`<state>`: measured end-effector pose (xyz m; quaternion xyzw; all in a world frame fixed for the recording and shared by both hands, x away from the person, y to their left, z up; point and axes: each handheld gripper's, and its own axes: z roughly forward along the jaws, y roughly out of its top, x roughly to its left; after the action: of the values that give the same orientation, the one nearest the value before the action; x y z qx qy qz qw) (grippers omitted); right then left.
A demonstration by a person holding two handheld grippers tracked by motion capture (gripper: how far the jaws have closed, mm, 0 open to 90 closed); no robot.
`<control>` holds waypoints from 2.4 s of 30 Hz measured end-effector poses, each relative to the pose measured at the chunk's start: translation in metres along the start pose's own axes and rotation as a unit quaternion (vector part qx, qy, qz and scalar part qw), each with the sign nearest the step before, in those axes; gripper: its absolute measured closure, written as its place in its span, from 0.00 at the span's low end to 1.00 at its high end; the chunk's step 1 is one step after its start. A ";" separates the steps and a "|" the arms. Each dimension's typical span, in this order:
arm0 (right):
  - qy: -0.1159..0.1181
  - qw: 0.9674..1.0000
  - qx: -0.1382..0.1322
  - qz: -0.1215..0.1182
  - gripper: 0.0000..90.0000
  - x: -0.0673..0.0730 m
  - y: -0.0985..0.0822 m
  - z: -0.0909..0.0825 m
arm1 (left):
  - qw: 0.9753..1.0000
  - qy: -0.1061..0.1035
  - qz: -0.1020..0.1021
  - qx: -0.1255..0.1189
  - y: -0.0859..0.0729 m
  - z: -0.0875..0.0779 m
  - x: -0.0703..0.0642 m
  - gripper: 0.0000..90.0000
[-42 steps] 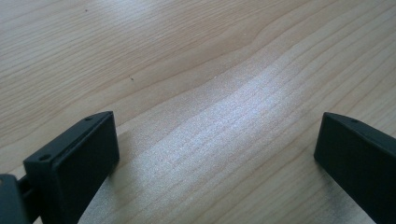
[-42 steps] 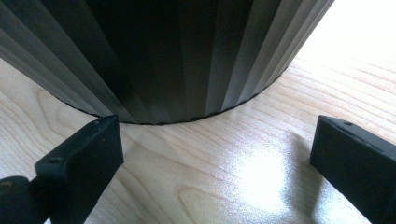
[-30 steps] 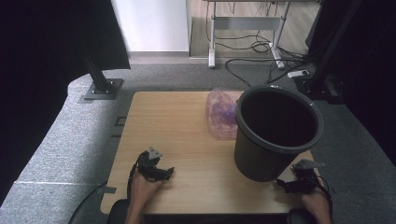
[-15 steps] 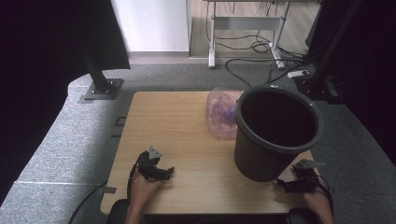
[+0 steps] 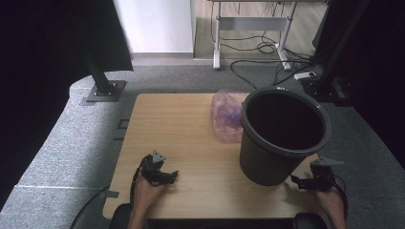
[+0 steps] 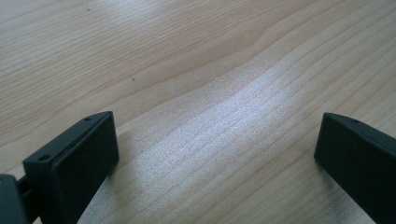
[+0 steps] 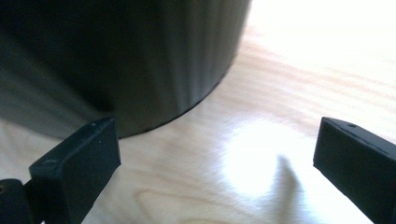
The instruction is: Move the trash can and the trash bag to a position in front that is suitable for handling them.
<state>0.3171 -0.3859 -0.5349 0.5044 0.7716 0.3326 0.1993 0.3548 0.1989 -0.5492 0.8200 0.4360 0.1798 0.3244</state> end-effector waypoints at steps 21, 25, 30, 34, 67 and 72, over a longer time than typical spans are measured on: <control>-0.033 0.998 -0.034 0.034 0.00 -0.038 0.038 -0.004 | 1.000 0.008 -0.007 0.000 0.001 0.000 -0.002 0.00; -0.035 0.997 -0.048 0.045 0.00 -0.043 0.047 -0.004 | 1.000 0.009 -0.008 0.000 0.001 0.001 -0.002 0.00; -0.031 0.997 -0.059 0.050 0.00 -0.039 0.051 -0.005 | 1.000 0.009 -0.009 0.000 0.001 0.001 -0.002 0.00; -0.020 0.997 -0.063 0.046 0.00 -0.032 0.052 -0.003 | 1.000 0.009 -0.009 0.000 0.001 0.001 -0.002 0.00; 0.056 0.996 -0.069 -0.008 0.00 0.047 0.110 0.043 | 1.000 0.013 -0.004 0.001 0.019 0.001 -0.002 0.00; 0.042 0.997 -0.069 -0.009 0.00 0.044 0.124 0.051 | 1.000 0.001 -0.005 -0.029 0.051 -0.002 -0.002 0.00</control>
<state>0.4112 -0.2964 -0.4809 0.4683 0.7587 0.4044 0.2039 0.3831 0.1770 -0.5128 0.8082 0.4347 0.1911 0.3484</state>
